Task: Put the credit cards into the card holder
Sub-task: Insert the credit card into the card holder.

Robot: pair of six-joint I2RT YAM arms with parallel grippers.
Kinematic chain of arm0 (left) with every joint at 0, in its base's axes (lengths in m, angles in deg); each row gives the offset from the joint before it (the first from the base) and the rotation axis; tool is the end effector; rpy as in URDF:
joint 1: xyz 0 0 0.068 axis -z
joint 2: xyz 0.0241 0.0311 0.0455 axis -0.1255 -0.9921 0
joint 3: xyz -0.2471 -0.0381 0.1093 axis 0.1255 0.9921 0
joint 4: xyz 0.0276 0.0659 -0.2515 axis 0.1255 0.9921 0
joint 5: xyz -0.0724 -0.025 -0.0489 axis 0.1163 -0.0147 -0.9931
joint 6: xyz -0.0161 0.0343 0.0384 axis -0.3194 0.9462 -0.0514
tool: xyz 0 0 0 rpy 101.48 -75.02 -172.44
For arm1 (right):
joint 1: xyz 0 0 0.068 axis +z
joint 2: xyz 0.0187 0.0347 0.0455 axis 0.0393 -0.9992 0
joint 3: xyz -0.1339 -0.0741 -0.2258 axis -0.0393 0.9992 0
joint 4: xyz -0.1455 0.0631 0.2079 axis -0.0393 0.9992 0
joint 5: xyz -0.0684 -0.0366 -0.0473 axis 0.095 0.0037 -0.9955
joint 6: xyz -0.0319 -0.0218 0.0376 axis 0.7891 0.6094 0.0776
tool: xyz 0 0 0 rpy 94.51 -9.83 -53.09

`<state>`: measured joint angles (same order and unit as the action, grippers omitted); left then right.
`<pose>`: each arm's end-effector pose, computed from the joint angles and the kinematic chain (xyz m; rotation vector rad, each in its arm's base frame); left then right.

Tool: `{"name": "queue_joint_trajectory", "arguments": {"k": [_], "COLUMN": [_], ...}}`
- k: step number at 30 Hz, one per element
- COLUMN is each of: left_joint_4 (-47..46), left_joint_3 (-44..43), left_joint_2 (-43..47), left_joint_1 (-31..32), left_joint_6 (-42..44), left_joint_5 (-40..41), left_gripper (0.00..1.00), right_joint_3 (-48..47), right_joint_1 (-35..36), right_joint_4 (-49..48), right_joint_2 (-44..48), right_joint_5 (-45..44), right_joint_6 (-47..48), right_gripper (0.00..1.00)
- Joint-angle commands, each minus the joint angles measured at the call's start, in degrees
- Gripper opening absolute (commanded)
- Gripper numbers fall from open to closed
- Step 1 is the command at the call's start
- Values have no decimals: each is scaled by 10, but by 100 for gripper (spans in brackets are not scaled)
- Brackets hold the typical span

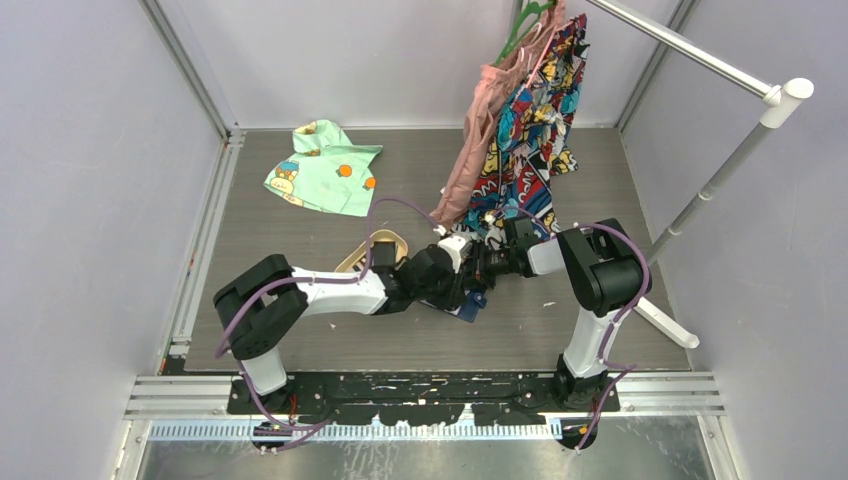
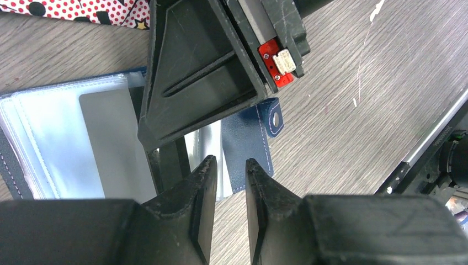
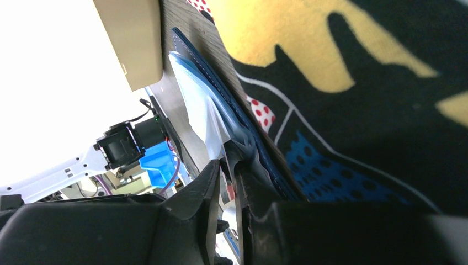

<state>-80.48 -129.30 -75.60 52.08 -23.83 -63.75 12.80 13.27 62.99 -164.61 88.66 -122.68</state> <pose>0.1866 -0.3139 0.1709 0.5535 2.3313 -0.8156 0.2801 0.1075 0.0883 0.1341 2.6376 1.5431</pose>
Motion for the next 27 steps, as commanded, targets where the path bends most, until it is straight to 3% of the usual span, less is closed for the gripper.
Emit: {"name": "queue_joint_trajectory", "arguments": {"k": [1,15,27], "left_joint_4": [-26,-5,-9], "left_joint_3": [5,11,18], "left_joint_2": [-2,-20,-8], "left_joint_1": [-2,-7,-7], "left_joint_6": [11,23,31], "left_joint_5": [14,64,121], "left_gripper": [27,32,37], "right_joint_3": [-7,-9,-14], "right_joint_1": [-3,-3,-4], "right_joint_4": [13,20,41], "right_joint_2": [-6,-3,19], "right_joint_5": [-34,-34,-31], "right_joint_6": [23,30,52], "right_gripper": [22,28,46]}}
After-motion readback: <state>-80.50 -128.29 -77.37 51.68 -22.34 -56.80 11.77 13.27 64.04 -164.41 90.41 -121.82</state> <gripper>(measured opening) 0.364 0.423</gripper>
